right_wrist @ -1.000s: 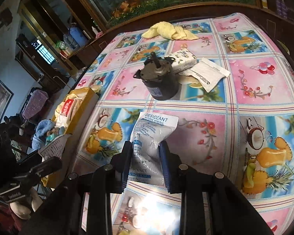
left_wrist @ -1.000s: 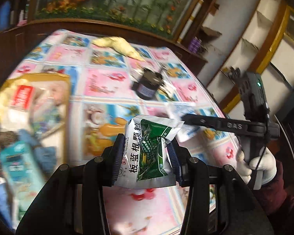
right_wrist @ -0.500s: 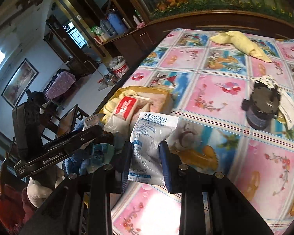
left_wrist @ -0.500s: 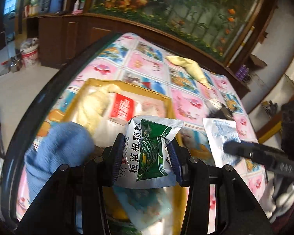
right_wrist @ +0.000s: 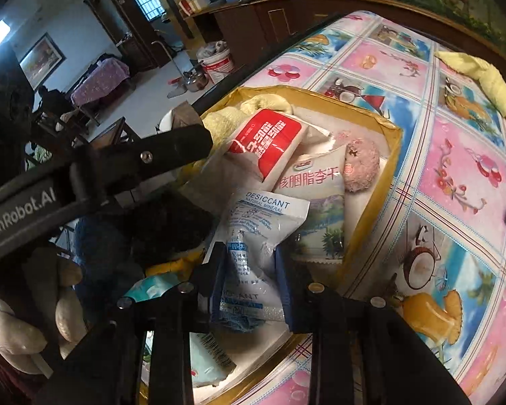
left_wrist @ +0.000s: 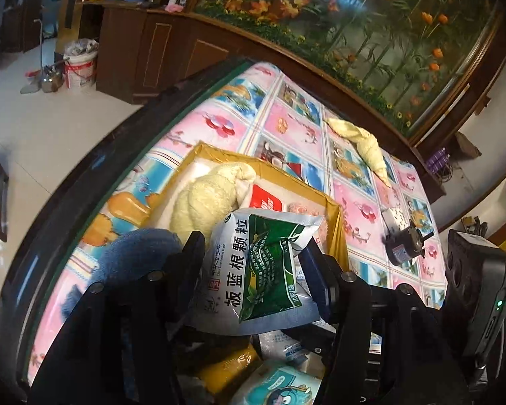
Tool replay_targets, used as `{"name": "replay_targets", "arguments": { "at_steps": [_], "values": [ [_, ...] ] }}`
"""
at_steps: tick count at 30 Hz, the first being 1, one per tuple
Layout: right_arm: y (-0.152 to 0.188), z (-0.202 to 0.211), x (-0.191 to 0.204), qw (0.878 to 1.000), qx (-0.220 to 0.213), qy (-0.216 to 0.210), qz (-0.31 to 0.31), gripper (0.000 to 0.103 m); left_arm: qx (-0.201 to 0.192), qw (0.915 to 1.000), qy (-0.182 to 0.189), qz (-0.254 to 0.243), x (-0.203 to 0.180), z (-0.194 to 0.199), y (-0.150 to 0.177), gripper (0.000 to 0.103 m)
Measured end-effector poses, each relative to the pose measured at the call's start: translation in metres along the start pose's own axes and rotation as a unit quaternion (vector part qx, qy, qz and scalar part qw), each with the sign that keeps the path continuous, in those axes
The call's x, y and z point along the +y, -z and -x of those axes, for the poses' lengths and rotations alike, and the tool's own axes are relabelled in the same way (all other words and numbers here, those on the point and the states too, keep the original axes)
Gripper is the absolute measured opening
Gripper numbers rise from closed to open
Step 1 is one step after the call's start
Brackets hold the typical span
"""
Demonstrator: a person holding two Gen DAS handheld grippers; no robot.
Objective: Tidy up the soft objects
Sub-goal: 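Carry both packets into the white box and open both tools, then move both open tools back toward the lemon-print tissue pack and white pouch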
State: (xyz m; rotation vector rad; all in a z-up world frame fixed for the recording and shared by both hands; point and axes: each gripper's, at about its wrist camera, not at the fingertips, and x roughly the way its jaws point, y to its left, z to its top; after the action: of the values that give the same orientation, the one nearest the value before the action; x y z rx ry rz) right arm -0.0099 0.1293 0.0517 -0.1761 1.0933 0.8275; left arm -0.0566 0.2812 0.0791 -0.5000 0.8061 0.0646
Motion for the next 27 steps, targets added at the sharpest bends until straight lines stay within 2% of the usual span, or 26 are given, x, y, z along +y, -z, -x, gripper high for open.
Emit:
{"name": "replay_targets", "arguments": {
  "at_steps": [4,8,9,12,14,16,19,27],
  "values": [
    [0.001,0.007,0.018,0.999,-0.018,0.017,0.043,0.036,-0.017,0.9998,0.002,-0.006,-0.004,0.016,0.004,0.058],
    [-0.001,0.026,0.013,0.998,-0.055,-0.011,0.018,0.06,-0.044,0.9979,-0.029,-0.038,-0.019,0.036,0.013,0.058],
    [0.0,0.033,0.011,0.998,-0.068,-0.016,0.012,0.061,-0.057,0.9963,-0.042,-0.05,-0.025,0.042,0.017,0.058],
    [0.003,0.045,0.008,0.996,-0.09,-0.021,0.006,0.063,-0.095,0.9859,-0.111,-0.081,-0.041,0.058,0.027,0.063],
    [0.004,0.047,0.005,0.995,-0.092,-0.023,0.0,0.063,-0.129,0.9756,-0.149,-0.097,-0.05,0.068,0.033,0.077],
    [0.008,0.049,0.003,0.995,-0.097,-0.022,-0.008,0.063,-0.161,0.9635,-0.183,-0.111,-0.058,0.078,0.041,0.079],
    [0.018,0.061,-0.005,0.994,-0.108,-0.021,-0.021,0.063,-0.174,0.9547,-0.205,-0.127,-0.065,0.085,0.047,0.079],
    [0.047,0.092,-0.042,0.99,-0.126,-0.001,-0.062,0.063,-0.165,0.9474,-0.229,-0.151,-0.082,0.085,0.059,0.079]
  ]
}}
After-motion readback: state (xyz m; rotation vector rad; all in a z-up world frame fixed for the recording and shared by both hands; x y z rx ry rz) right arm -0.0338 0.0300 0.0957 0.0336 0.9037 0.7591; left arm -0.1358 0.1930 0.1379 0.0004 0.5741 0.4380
